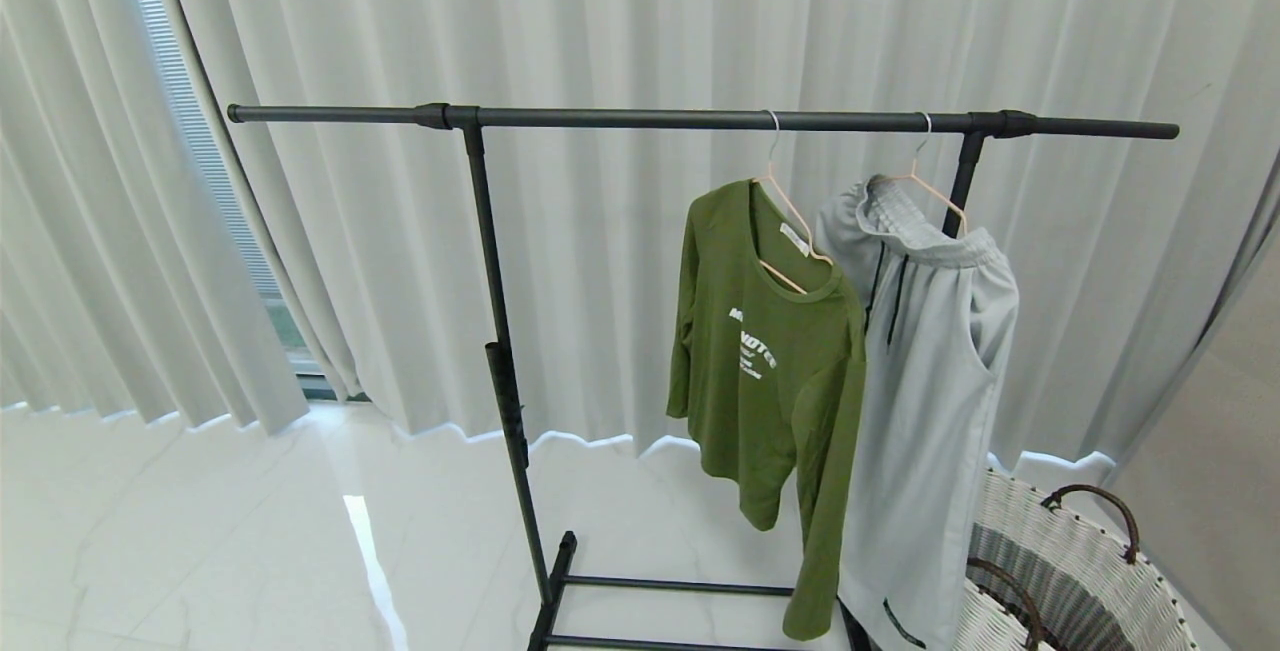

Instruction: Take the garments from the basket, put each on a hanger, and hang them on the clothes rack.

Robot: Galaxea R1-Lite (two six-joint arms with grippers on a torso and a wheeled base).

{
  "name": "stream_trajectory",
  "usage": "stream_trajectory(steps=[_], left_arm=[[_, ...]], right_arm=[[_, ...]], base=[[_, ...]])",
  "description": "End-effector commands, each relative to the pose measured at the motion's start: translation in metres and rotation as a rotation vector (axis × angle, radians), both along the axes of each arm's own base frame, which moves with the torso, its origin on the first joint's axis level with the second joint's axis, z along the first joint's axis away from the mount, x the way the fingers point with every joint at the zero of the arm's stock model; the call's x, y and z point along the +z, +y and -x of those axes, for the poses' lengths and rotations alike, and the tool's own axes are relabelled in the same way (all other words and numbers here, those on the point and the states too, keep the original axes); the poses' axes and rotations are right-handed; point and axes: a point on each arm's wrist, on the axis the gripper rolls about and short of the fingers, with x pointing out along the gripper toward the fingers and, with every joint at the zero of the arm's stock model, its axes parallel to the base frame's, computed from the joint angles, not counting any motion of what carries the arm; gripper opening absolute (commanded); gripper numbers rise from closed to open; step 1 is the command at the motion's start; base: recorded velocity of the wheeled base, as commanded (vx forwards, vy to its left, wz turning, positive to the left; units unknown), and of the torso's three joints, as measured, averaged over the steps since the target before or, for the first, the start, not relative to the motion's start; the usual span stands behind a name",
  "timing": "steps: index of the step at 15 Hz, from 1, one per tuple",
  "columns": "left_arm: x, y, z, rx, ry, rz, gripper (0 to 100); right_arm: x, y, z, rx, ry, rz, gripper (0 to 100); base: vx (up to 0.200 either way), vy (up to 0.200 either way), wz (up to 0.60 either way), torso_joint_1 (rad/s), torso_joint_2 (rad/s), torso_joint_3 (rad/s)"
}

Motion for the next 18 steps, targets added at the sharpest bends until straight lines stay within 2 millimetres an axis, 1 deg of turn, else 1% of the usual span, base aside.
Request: stream_trajectory(steps=[1, 18], left_arm=[[0.0000, 0.0000, 0.0000, 0.000, -0.001, 0.000, 100], [0.0000, 0.0000, 0.0000, 0.000, -0.001, 0.000, 100]], right_arm=[[0.0000, 0.0000, 0.0001, 0.000, -0.003, 0.000, 100], [0.0000, 0.0000, 0.0001, 0.000, -0.003, -0.001, 100]], base=[[0.000, 0.000, 0.00, 0.000, 0.00, 0.000], [0.000, 0.000, 0.00, 0.000, 0.00, 0.000]])
